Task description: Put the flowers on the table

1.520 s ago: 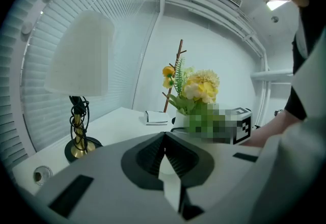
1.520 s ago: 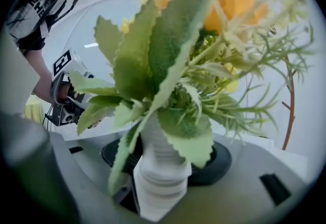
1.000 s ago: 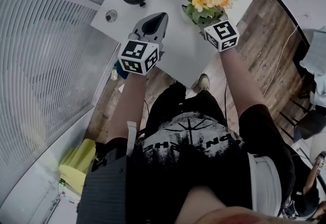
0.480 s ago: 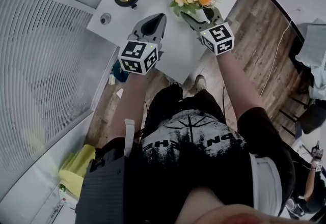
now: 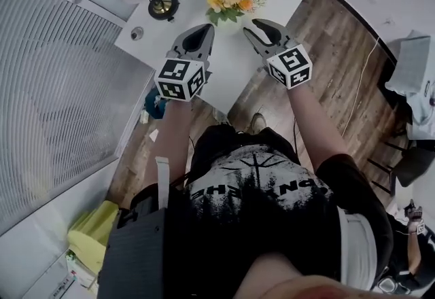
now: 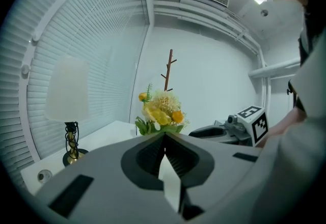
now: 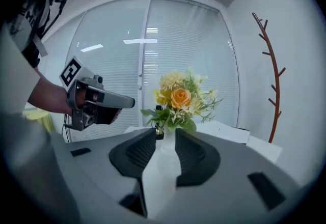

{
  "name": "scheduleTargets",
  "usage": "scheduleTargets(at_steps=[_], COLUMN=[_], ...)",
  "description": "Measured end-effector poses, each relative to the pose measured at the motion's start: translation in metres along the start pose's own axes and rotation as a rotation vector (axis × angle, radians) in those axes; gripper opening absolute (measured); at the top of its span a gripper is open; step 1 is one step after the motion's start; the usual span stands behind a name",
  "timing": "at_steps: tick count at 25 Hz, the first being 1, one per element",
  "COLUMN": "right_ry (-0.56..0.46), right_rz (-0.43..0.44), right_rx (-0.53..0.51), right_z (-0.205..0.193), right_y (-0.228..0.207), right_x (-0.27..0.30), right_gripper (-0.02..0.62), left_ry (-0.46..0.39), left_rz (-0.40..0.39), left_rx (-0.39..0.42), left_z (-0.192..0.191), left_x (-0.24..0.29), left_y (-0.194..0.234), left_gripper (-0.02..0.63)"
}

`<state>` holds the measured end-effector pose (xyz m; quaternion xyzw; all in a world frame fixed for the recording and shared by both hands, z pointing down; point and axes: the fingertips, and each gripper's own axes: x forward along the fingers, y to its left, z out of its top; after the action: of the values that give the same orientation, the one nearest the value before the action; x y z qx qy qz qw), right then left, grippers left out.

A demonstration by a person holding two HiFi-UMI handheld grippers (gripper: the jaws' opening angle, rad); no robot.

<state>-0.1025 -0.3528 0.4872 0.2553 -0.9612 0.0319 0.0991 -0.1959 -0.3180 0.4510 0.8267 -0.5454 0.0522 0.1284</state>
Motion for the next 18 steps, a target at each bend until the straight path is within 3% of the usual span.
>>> scheduleTargets(at_steps=[6, 18], right_ry=[-0.032, -0.067], right_rz=[0.065, 0.08], right_rx=[-0.017, -0.093], right_z=[0.036, 0.06], right_y=[0.004, 0.001], right_x=[-0.031, -0.09], right_gripper=[0.034, 0.02], left_ry=[-0.025, -0.056], left_rz=[0.004, 0.051], left_rx=[0.031, 0.068], left_z=[0.015, 0.02], left_x=[0.003, -0.001], left_y=[-0.027, -0.067], left_gripper=[0.012, 0.012])
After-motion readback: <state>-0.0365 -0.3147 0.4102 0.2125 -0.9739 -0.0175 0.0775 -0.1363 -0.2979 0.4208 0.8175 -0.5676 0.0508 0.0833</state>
